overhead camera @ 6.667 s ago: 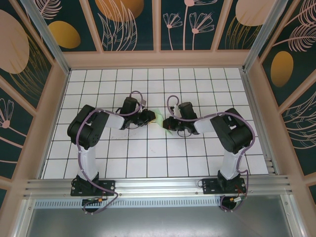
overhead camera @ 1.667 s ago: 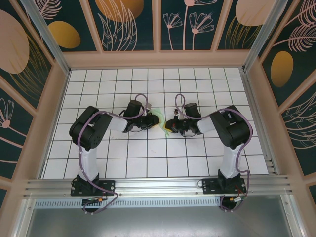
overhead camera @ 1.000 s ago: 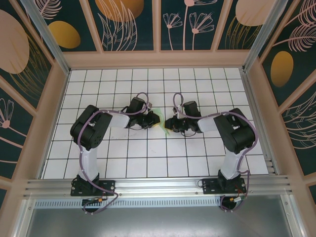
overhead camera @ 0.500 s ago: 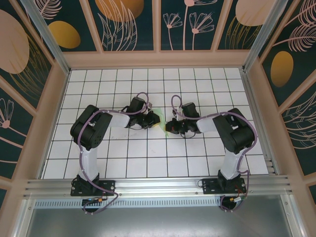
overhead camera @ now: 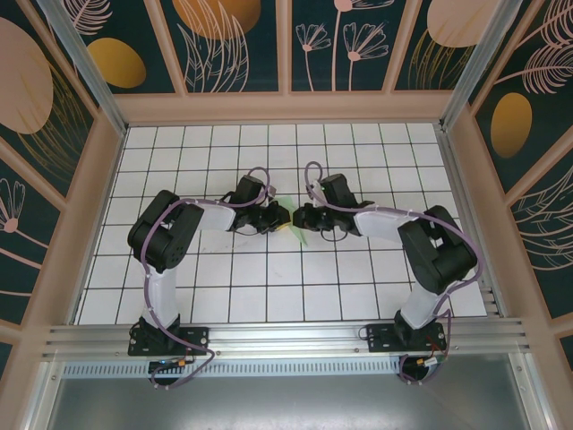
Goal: Fold a paper plane with a square sheet of paper (pick it up from the middle)
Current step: Fold the wing for the fifth time at the center of the table.
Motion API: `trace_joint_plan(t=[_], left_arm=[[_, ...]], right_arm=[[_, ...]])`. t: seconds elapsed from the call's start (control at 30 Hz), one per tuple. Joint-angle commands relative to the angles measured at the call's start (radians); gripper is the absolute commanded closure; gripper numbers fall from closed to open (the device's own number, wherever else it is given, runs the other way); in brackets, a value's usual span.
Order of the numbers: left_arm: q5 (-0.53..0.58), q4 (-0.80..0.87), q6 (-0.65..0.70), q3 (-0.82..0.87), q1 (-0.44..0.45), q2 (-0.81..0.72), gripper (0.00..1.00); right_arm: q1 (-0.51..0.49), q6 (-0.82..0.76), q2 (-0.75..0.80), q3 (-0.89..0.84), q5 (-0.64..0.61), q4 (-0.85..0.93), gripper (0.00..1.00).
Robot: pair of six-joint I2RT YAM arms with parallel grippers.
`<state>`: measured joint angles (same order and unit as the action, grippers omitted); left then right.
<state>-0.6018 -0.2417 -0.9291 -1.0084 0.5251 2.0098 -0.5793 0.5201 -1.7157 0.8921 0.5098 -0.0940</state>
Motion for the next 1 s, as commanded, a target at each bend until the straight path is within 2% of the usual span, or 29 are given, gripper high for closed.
trace_joint_plan(t=[0.0,0.13,0.37,0.53,0.73,0.97], left_arm=[[0.147,0.051,0.022,0.001,-0.004,0.084,0.82],[0.151,0.059,0.022,-0.005,-0.004,0.088,0.82],[0.155,0.067,0.019,-0.016,-0.004,0.097,0.82],[0.157,0.069,0.018,-0.015,-0.004,0.094,0.83],[0.154,0.070,0.021,-0.016,-0.004,0.094,0.83],[0.150,0.070,0.022,-0.018,-0.004,0.094,0.83]], right_arm=[[-0.042,-0.038,-0.039,0.051,-0.074,0.099,0.86],[-0.050,-0.039,-0.067,0.054,-0.089,0.118,0.91],[-0.051,-0.061,-0.095,0.052,-0.111,0.168,0.93],[-0.046,-0.047,-0.026,-0.003,-0.141,0.118,0.93],[-0.030,-0.038,0.038,-0.036,-0.135,0.078,0.92],[-0.039,-0.043,-0.010,-0.006,-0.094,0.080,0.93]])
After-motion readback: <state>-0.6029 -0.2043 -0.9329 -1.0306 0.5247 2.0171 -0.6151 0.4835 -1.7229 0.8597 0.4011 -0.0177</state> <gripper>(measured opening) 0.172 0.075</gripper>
